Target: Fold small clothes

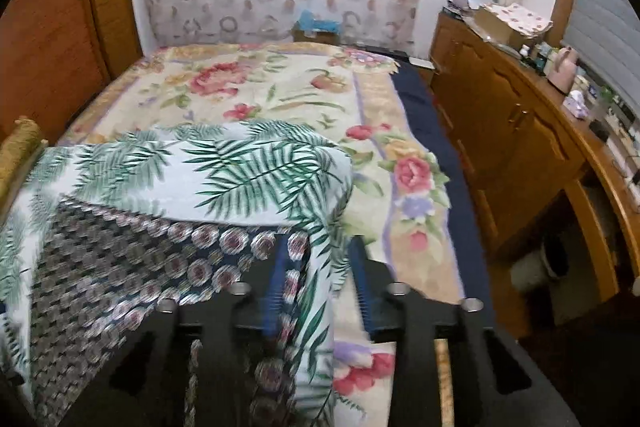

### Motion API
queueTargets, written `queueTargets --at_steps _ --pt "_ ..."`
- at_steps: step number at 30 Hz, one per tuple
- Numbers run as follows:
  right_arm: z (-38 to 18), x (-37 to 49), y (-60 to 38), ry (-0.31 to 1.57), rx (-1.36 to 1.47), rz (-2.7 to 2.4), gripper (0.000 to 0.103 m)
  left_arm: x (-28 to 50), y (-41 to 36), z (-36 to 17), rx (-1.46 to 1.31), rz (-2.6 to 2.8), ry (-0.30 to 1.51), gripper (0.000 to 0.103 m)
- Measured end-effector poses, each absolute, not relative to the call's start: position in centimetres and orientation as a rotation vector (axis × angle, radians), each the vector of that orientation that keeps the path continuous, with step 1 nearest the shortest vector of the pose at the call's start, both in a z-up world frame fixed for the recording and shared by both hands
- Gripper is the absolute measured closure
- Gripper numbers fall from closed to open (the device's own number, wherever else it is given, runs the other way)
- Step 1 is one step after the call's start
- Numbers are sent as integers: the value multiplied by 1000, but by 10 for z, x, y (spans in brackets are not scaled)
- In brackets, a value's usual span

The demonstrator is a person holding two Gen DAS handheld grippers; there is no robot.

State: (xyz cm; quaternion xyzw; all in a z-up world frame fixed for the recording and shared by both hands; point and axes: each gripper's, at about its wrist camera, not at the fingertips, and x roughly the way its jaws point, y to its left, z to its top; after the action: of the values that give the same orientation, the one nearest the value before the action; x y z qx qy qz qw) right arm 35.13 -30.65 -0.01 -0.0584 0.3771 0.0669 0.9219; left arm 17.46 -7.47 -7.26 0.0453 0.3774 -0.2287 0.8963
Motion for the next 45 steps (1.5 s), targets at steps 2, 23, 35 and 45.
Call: queueTargets --at_steps 2,23,35,45 --pt "6 327 -307 758 -124 166 60 171 -77 -72 102 -476 780 13" --pt "-23 138 -330 727 -80 243 45 113 -80 -70 84 -524 792 35" --pt "-31 85 -325 702 -44 273 45 79 -83 -97 39 -601 907 44" --pt "-26 75 -305 666 -67 335 45 70 -84 -98 -39 -630 909 79"
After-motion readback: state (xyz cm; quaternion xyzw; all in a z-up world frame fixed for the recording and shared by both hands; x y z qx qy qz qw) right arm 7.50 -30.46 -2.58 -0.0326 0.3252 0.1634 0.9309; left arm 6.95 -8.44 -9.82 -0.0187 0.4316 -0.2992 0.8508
